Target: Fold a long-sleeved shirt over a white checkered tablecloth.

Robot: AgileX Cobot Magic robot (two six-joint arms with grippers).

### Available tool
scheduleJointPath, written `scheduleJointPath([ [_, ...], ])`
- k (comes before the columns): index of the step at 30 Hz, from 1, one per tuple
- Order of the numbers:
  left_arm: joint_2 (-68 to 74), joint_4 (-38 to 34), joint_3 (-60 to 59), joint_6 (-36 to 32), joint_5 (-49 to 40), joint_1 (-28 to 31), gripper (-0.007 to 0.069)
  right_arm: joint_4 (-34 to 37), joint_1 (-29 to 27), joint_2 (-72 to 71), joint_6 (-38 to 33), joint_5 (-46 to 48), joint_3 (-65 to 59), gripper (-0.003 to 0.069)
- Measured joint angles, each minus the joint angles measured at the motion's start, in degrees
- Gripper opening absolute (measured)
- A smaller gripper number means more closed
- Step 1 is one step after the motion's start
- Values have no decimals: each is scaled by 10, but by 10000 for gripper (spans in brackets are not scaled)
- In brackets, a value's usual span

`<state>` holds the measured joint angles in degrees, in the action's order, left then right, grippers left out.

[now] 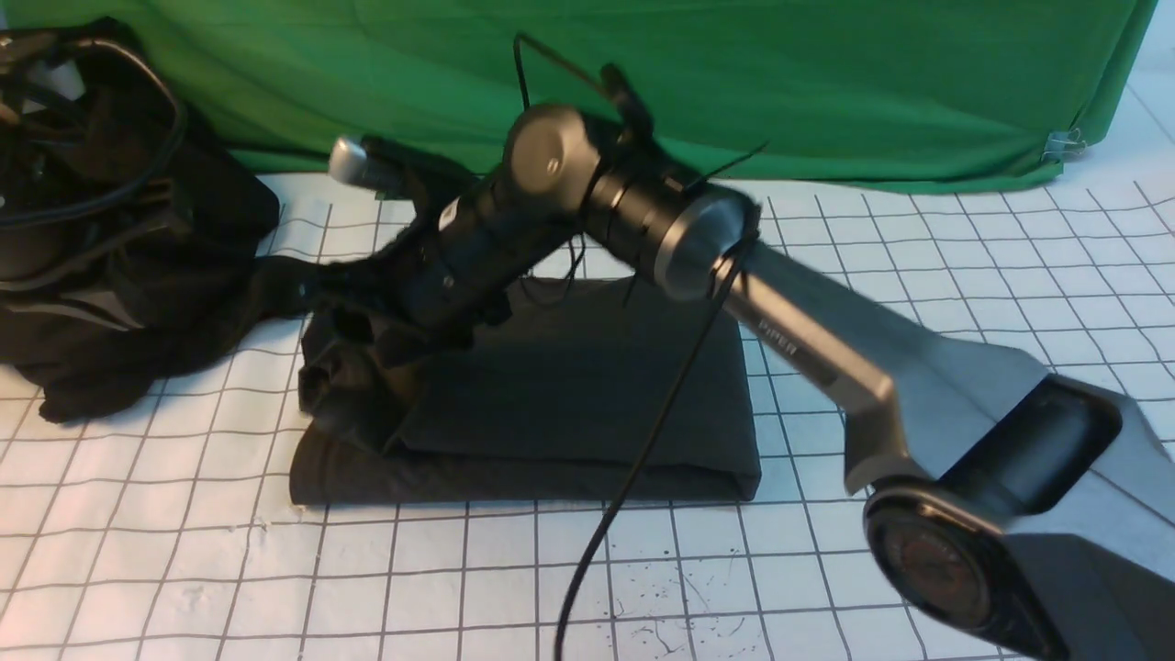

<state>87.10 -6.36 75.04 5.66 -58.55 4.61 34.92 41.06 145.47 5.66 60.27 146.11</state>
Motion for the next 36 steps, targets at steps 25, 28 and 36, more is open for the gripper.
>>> scheduleJointPath([
  [25,197,-73,0,-40,109,-138,-4,-245,-115,-237,-104,45,-425,8],
  [28,210,-22,0,3,88,-138,-4,-252,-115,-237,-106,29,-472,8],
  [36,213,46,-16,63,50,-138,-4,-269,-118,-241,-105,2,-542,8],
])
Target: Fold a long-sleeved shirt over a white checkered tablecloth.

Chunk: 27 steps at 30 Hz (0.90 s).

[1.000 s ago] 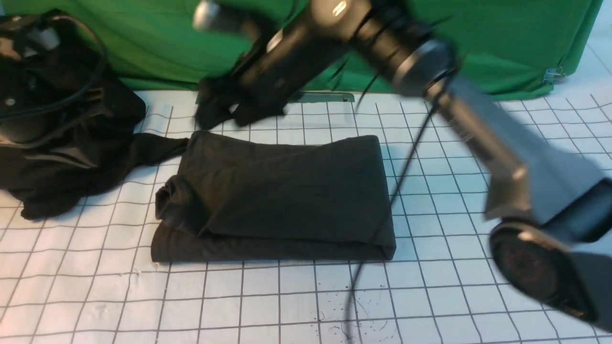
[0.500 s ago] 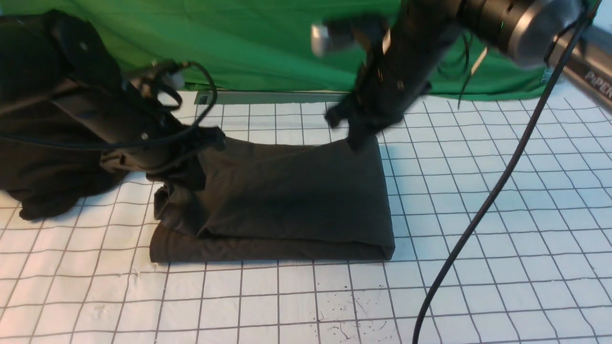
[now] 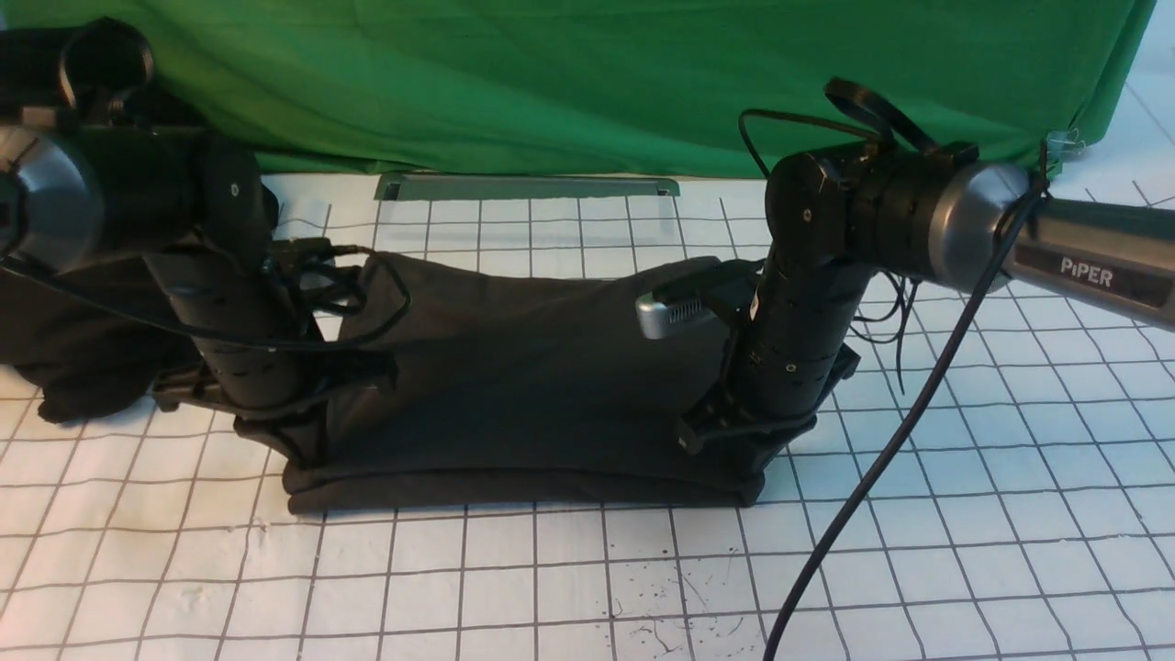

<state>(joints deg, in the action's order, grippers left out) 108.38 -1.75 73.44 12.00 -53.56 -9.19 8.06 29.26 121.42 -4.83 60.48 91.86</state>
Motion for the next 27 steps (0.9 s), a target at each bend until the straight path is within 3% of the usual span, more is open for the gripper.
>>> scheduleJointPath([
  [5,-38,1,-4,-16,-38,0,-4,-8,-12,-41,0,16,-6,8],
  [11,-247,6,-6,-31,-53,0,-4,-46,-21,-263,10,-5,-11,8],
  [18,-481,10,-15,-44,-48,0,-4,-59,-21,-554,6,-162,-105,8],
  [25,-721,10,-130,-39,6,0,-4,-66,-21,-876,-22,-426,-389,6],
  [27,-756,11,-162,-30,18,0,-4,-67,-21,-916,-23,-465,-433,6],
])
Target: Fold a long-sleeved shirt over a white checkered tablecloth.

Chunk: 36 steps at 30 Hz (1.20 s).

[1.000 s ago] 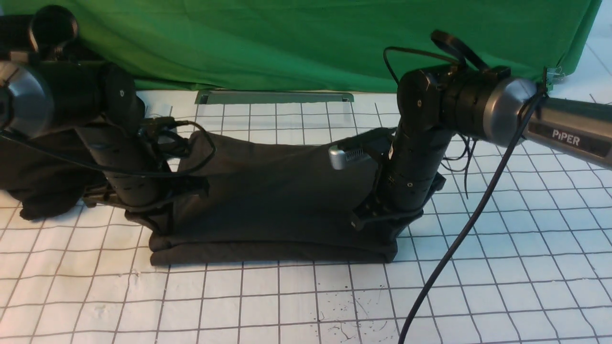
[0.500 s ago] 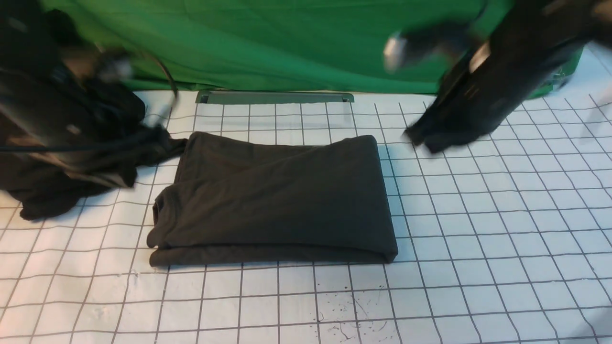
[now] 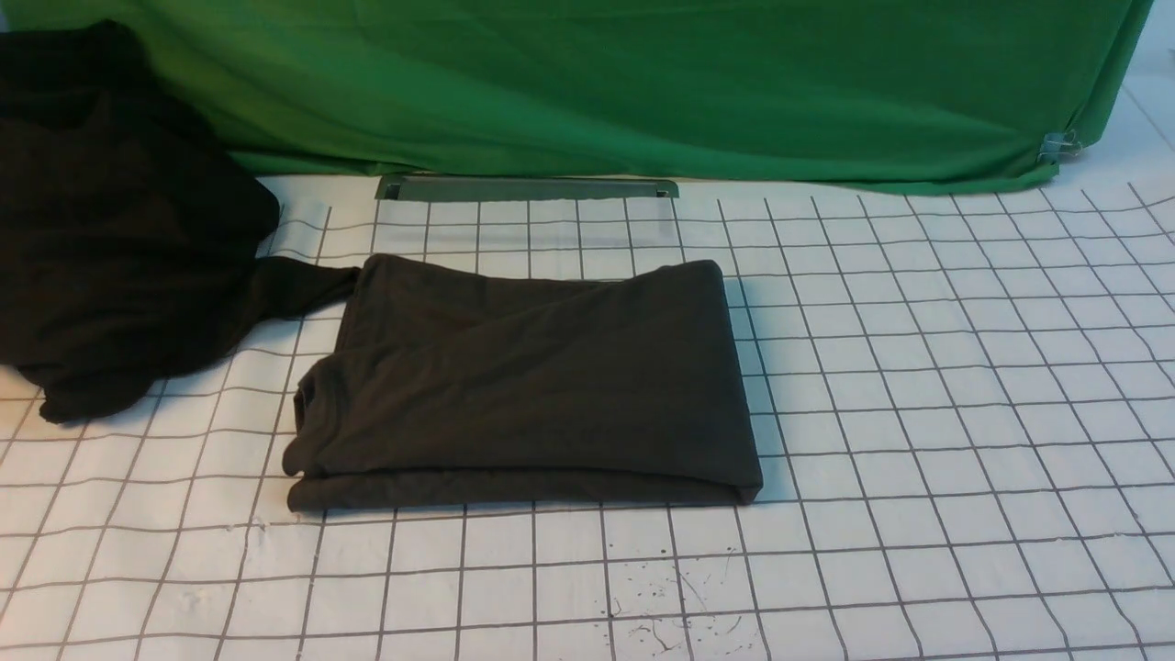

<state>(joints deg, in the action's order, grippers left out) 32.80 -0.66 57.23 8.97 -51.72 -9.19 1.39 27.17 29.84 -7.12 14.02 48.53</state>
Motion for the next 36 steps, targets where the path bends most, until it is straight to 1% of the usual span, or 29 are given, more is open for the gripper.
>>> scheduleJointPath([
  [1,-34,3,-42,8,15,0,-4,0,0,-53,3,-52,-60,6],
  [2,-46,7,-54,12,20,0,-4,0,0,-75,3,-72,-76,6],
  [3,-83,7,-98,24,38,0,-4,0,0,-123,12,-117,-138,6],
  [4,-109,3,-128,33,52,0,-4,0,0,-153,18,-147,-173,6],
  [7,-174,-1,-205,56,94,0,-4,0,0,-222,21,-207,-244,6],
  [9,-207,-6,-254,61,132,0,-4,-1,0,-255,25,-226,-273,13],
  [10,-209,-6,-258,61,139,0,-4,-1,0,-259,25,-228,-275,15],
  [13,-230,-9,-295,61,199,0,-4,-1,0,-276,28,-242,-282,57],
  [16,-232,-12,-302,62,222,0,-4,-1,0,-275,29,-244,-282,87],
  [20,-234,-14,-302,62,233,0,-2,-1,0,-275,29,-243,-282,115],
  [33,-234,-12,-302,61,235,0,3,-1,0,-275,29,-243,-282,150],
  [36,-234,4,-304,31,242,0,3,-1,0,-275,29,-242,-282,157],
])
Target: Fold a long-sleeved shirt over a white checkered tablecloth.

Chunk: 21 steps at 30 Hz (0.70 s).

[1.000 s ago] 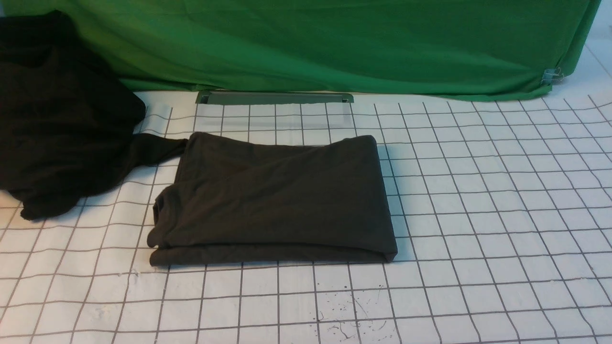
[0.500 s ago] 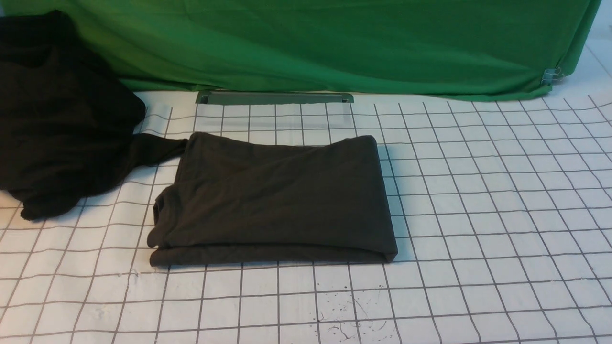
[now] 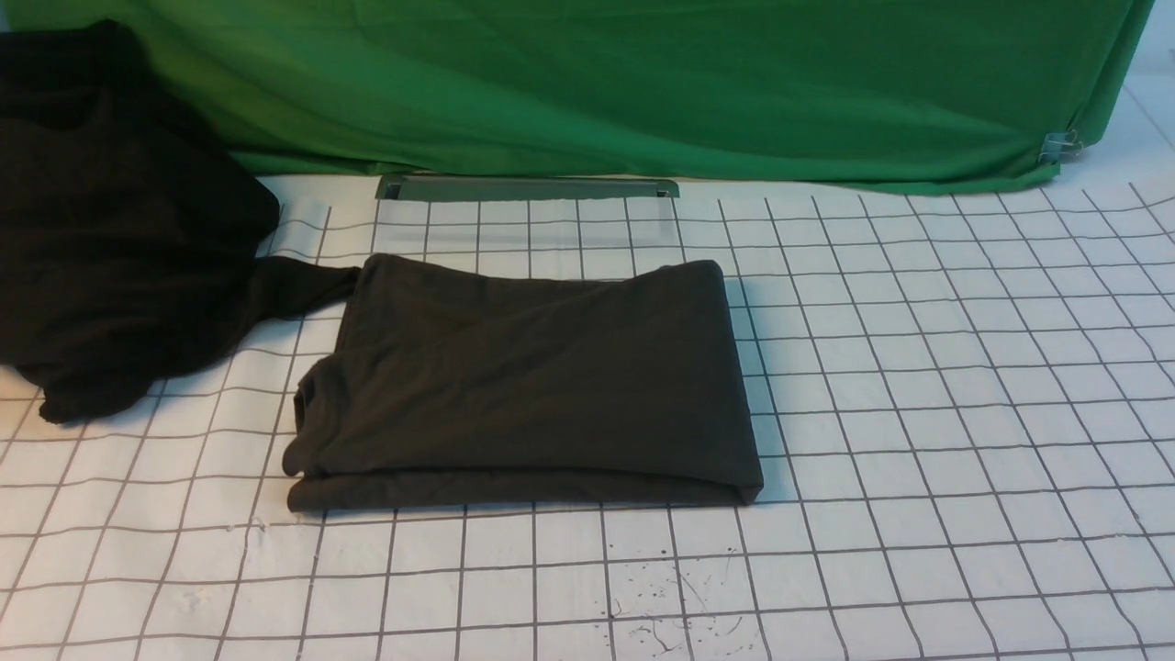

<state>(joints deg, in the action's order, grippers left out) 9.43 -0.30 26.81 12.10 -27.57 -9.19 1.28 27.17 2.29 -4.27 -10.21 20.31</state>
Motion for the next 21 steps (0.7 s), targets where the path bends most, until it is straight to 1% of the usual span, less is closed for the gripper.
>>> scheduleJointPath([
  [2,-2,3,-6,-13,13,1,3,0,0,0,0,0,0,159],
  [4,-15,-6,-31,-67,49,11,3,0,0,0,0,0,0,165],
  [5,-16,-9,-38,-72,53,15,3,0,0,0,0,0,0,166],
  [6,-30,-18,-64,-105,76,32,3,0,0,0,0,0,0,167],
  [9,-67,-27,-139,-139,118,83,3,0,0,0,0,0,0,176],
  [10,-69,-28,-144,-140,123,86,3,0,0,0,0,0,0,176],
  [13,-92,-30,-229,-142,170,123,3,0,0,0,0,0,0,188],
  [17,-93,-32,-269,-142,198,127,3,0,0,0,0,0,0,197],
  [21,-93,-22,-272,-143,187,112,3,0,0,0,0,0,0,197],
])
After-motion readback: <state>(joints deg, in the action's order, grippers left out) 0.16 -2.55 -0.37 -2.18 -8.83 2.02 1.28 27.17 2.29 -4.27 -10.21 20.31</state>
